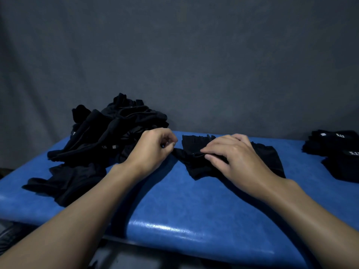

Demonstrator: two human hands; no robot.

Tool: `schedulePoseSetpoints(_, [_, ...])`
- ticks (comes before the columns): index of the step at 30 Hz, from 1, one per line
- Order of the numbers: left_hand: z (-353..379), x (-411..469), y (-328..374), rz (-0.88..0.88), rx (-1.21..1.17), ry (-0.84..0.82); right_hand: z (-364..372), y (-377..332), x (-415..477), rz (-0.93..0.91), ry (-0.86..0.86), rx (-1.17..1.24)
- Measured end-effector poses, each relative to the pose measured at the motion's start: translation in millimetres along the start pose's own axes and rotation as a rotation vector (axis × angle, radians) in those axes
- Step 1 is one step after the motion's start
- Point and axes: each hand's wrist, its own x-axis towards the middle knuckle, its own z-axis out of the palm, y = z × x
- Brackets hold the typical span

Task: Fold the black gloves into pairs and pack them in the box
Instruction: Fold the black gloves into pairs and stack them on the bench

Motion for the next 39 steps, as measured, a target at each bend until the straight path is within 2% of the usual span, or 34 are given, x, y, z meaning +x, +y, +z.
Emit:
schedulePoseSetpoints(4, [3.3,0.3,2.2,-0.045,-0.049,-0.041,-0.3,-1.2,-1.1,0.03,-0.063,0.012])
schedulePoseSetpoints(7, [5.1,-0.4,0.1,-0.066,-0.1,-0.139,0.2,-2.3,-2.2,0.051,-0.129,0.032])
schedulePoseSetpoints(11, [1.9,0.3,-4.6,0.039,0.018,-0.236,-0.3,-2.5,-3.4,0.074,-0.165,0.062])
schedulePoseSetpoints(19, [-0.1,1.1,-1.3,0.177,0.112,-0.152,-0.4,-3.9,-3.4,0.085,-0.168,0.083])
schedulePoseSetpoints(24, [0.5,4.1,3.0,0.231,0.078,-0.023,0.7,-4.0,-2.6,0.063,-0.119,0.076])
schedulePoseSetpoints(27, [1.7,4.2,2.4,0.225,0.082,-0.01,2.7,-4.5,-2.4,0.067,-0.124,0.04])
schedulePoseSetpoints(31, [2.8,3.0,-3.6,0.173,0.129,-0.097,7.3,-2.6,-3.5,0.067,-0.219,0.017])
schedulePoseSetpoints(36, [4.9,0.5,2.9,0.142,0.121,-0.158,3.1,-0.4,-3.8,0.101,-0.182,0.025])
schedulePoseSetpoints(39, [10.4,-1.5,6.8,0.119,0.133,-0.265,-0.6,1.8,-3.8,0.161,-0.171,-0.06])
